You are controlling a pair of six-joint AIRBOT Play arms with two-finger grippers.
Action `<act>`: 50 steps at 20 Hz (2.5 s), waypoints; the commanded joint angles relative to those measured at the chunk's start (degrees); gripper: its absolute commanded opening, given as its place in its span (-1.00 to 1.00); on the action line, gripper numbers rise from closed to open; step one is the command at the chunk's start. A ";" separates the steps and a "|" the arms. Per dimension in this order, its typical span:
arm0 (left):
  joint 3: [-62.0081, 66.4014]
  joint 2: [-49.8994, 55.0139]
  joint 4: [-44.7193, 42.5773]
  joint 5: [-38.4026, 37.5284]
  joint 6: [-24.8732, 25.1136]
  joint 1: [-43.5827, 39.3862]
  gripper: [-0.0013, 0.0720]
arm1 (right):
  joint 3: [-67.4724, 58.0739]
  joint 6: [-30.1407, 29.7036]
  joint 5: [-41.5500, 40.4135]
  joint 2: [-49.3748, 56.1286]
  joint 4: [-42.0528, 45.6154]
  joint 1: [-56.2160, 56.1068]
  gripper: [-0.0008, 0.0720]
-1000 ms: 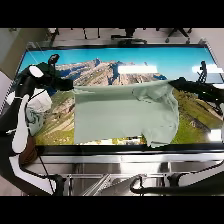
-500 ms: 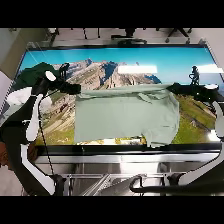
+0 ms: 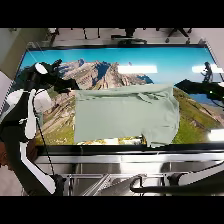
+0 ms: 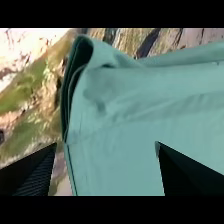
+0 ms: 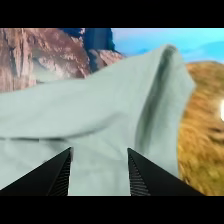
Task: Fold the shirts.
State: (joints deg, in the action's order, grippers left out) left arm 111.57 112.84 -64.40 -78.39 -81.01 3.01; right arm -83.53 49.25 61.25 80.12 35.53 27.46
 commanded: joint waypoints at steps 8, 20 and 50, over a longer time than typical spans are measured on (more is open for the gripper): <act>-44.28 -24.59 0.02 -5.05 1.53 4.17 0.96 | 31.34 17.25 12.57 -26.16 15.93 16.98 0.09; -71.71 -34.25 18.27 15.02 11.89 4.07 0.34 | 44.98 19.34 10.69 -30.69 16.33 17.20 0.10; -60.43 -40.46 -4.33 -2.84 2.32 9.51 -0.93 | 48.13 29.97 17.55 -46.10 27.41 7.67 -0.93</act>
State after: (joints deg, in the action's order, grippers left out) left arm 51.11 74.15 -66.50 -80.90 -77.89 12.53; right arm -34.15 82.26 80.44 37.01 67.09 35.16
